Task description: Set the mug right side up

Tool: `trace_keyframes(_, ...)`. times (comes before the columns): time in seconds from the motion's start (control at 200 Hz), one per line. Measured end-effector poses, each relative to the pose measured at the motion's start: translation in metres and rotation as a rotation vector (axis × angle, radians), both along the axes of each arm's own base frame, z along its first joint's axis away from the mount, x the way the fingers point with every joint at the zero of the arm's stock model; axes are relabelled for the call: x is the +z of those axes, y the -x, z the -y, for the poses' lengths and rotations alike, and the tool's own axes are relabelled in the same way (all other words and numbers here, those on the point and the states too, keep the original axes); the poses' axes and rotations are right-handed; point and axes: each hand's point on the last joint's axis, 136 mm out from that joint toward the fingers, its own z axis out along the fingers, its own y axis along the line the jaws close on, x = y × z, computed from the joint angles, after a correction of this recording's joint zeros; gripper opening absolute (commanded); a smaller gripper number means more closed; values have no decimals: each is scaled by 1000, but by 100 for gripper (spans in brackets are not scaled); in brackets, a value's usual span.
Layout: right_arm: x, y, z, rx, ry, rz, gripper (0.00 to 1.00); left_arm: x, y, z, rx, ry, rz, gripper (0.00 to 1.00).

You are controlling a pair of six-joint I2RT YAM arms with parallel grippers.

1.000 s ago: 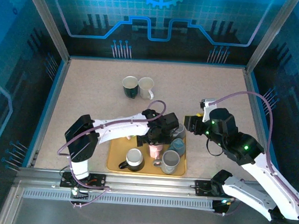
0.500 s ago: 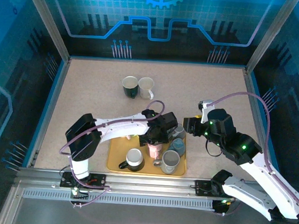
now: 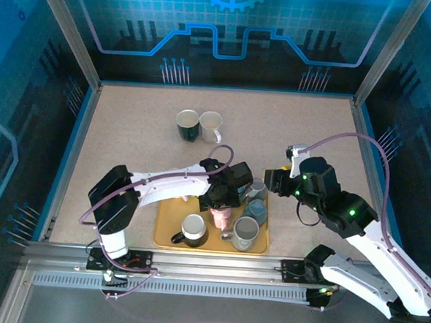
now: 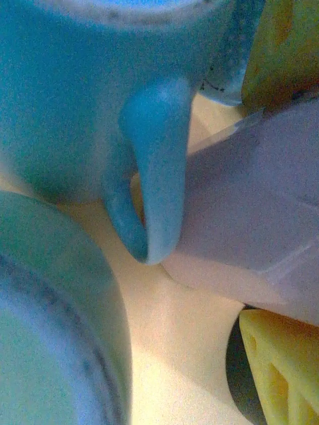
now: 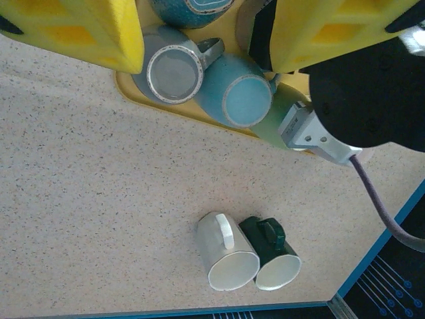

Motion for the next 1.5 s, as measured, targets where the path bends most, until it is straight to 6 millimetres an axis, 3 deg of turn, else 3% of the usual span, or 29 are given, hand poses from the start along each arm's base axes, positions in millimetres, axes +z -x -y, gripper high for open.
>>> trace_keyframes(0.19, 0, 0, 0, 0, 0, 0, 54, 31, 0, -7, -2, 35, 48, 66)
trace_keyframes(0.53, -1, 0, 0, 2, 7, -4, 54, 116, 5, -30, -33, 147, 216, 67)
trace_keyframes(1.035, -3, -1, -3, 11, 7, -13, 54, 203, 25, -72, -185, 388, 538, 61)
trace_keyframes(1.205, -6, 2, -12, 60, -3, -31, 56, 222, 29, -79, -267, 468, 689, 57)
trace_keyframes(1.501, 7, 19, -48, 251, -132, -54, 60, 226, 30, -79, -367, 595, 958, 53)
